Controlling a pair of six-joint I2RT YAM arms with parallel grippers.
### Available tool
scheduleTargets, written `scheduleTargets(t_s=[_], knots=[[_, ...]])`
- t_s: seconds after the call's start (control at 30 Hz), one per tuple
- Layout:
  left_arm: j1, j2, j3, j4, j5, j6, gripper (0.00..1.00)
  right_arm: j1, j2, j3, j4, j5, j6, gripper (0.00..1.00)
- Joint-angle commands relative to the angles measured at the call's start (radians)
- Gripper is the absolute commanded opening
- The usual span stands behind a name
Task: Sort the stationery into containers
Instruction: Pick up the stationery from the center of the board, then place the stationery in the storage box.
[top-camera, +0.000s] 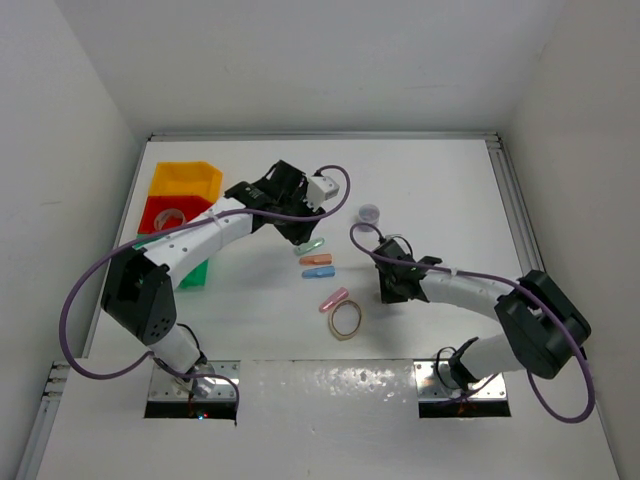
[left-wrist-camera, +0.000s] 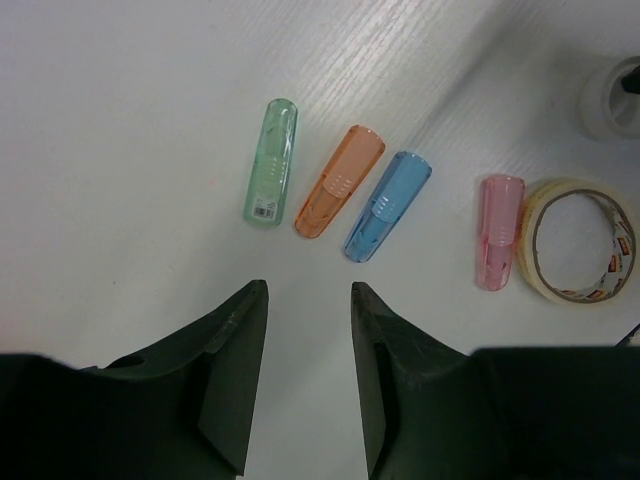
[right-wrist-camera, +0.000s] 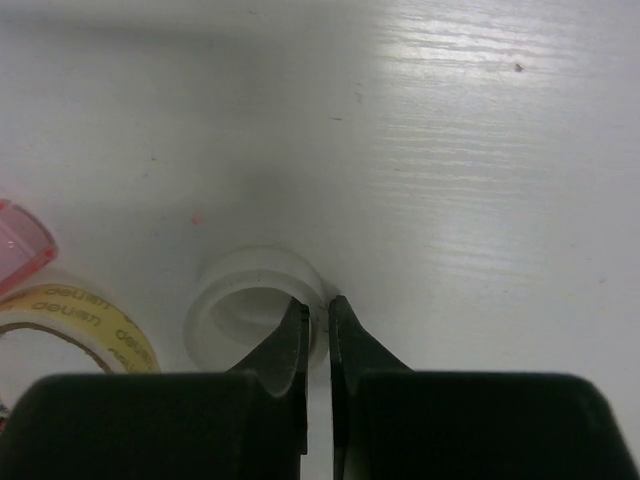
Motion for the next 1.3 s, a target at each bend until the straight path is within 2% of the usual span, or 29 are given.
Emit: scheduleTargets(t_s=[0.0,0.13,0.27,0.4,0.6,0.67,0.77,0.87,1.13,1.27], knots=[[-0.004,-0.034,0.040,0.017,0.011,-0.018,0.37,0.005,-0.027,0.060,-0.081,0.078,-0.019,0.00],[-0.002,-0.025,0.075,0.006,0.045,-0.018,0.41,0.014,-0.130,0.126,-0.115,0.133,-0.060,0.00],[-0.004,-0.013,0.118,-0.009,0.121,-0.025,0.48,0.034,-0.213,0.171,-0.039,0.164,-0.102,0.00],[-0.016,-0.001,0.144,-0.006,0.230,-0.021,0.57,0.062,-0.204,0.178,0.054,0.181,-0.109,0.00],[-0.036,0.024,0.129,0.021,0.416,-0.018,0.57,0.091,-0.123,0.284,0.106,0.205,-0.115,0.00],[-0.038,0.027,0.118,0.032,0.430,-0.037,0.57,0.092,-0.111,0.312,0.130,0.212,-0.103,0.00],[-0.042,0.035,0.115,0.064,0.398,-0.076,0.55,0.097,-0.083,0.347,0.161,0.219,-0.079,0.00],[-0.050,0.044,0.118,0.097,0.308,-0.131,0.44,0.117,-0.046,0.387,0.158,0.239,-0.054,0.00],[-0.088,0.065,0.120,0.135,0.151,-0.194,0.43,0.141,-0.009,0.428,0.131,0.262,0.038,0.00],[-0.091,0.078,0.135,0.130,0.068,-0.238,0.32,0.154,-0.014,0.427,0.118,0.297,0.072,0.00]])
